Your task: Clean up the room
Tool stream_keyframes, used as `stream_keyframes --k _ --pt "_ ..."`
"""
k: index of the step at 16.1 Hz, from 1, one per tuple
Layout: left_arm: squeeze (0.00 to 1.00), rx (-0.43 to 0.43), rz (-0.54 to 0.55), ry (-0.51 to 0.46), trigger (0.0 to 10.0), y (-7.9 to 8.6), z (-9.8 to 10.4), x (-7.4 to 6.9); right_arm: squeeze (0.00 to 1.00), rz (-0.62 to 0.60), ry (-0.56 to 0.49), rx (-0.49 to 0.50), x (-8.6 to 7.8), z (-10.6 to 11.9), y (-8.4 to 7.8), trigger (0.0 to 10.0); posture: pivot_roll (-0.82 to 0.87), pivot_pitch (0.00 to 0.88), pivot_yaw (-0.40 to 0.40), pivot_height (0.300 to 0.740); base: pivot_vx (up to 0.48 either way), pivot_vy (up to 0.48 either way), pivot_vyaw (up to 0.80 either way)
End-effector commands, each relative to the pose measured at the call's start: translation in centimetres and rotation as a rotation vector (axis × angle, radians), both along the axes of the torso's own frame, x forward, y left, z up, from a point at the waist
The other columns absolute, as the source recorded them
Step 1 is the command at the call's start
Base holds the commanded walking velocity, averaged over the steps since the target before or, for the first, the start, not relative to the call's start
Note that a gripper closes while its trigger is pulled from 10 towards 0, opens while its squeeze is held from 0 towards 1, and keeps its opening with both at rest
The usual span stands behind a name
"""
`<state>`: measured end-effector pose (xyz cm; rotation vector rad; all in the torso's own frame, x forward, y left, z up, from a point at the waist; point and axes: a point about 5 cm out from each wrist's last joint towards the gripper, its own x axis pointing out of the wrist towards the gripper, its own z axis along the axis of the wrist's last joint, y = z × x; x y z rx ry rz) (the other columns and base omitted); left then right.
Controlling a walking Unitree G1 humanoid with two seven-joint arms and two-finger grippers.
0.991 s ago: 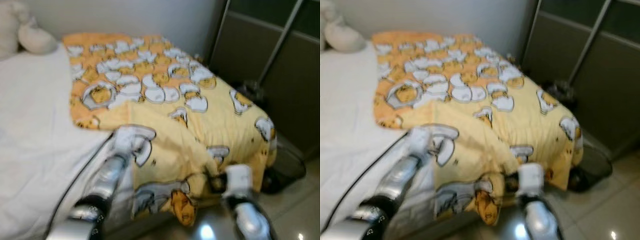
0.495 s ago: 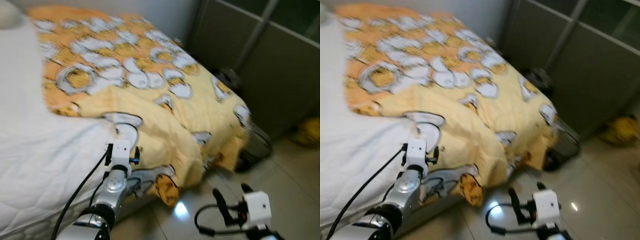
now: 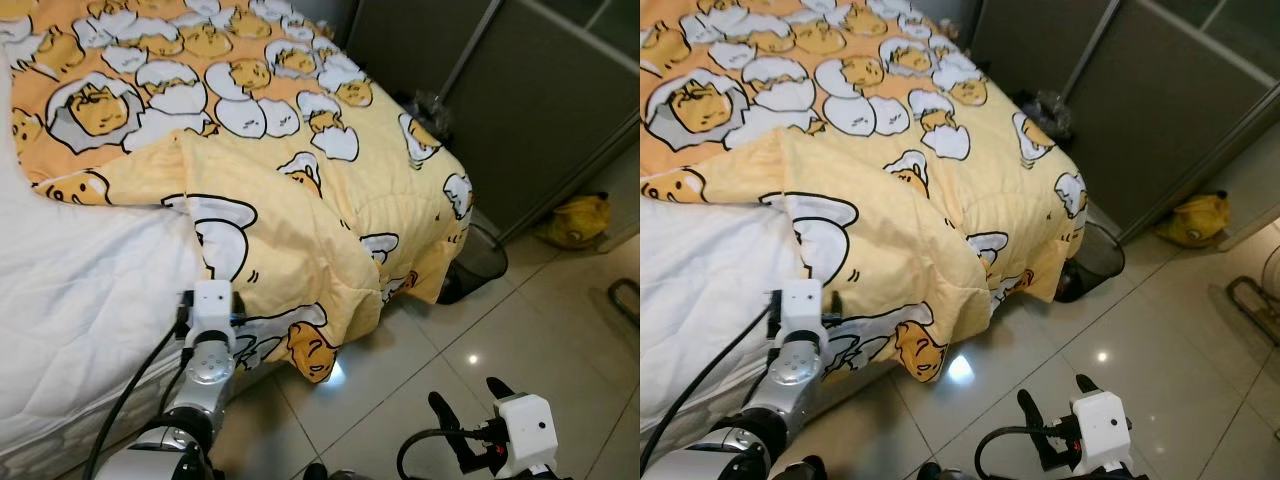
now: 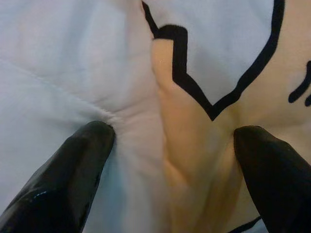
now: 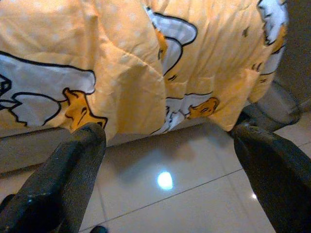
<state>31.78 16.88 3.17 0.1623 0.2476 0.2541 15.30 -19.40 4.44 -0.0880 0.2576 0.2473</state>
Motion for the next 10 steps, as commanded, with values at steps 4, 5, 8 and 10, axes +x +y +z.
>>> stream_keyframes --k 4,5,8,10 --pt "0.00 -0.148 -0.100 0.028 10.0 -3.0 -0.7 -0.3 0.00 0.053 0.078 0.010 -0.6 -0.3 -0.1 10.0 -0.15 0.260 -0.241 0.732 0.000 0.000 0.00" --pt "0.00 -0.153 -0.135 0.035 10.0 -3.5 -0.8 -0.3 0.00 0.054 0.081 0.014 -0.5 -0.3 0.0 10.0 -0.14 0.265 -0.229 0.732 0.000 0.000 0.00" --pt "0.00 -0.082 -0.267 0.147 10.0 -4.7 -2.2 -1.2 0.00 0.054 0.095 0.045 -0.3 -0.9 1.3 10.0 -0.11 0.287 -0.188 0.732 0.000 0.000 0.00" --pt "0.00 -0.053 -0.289 0.181 0.0 -4.3 -2.7 -1.6 0.00 0.052 0.104 0.065 -0.3 -1.2 2.2 10.0 -0.09 0.305 -0.157 0.732 0.000 0.000 0.00"
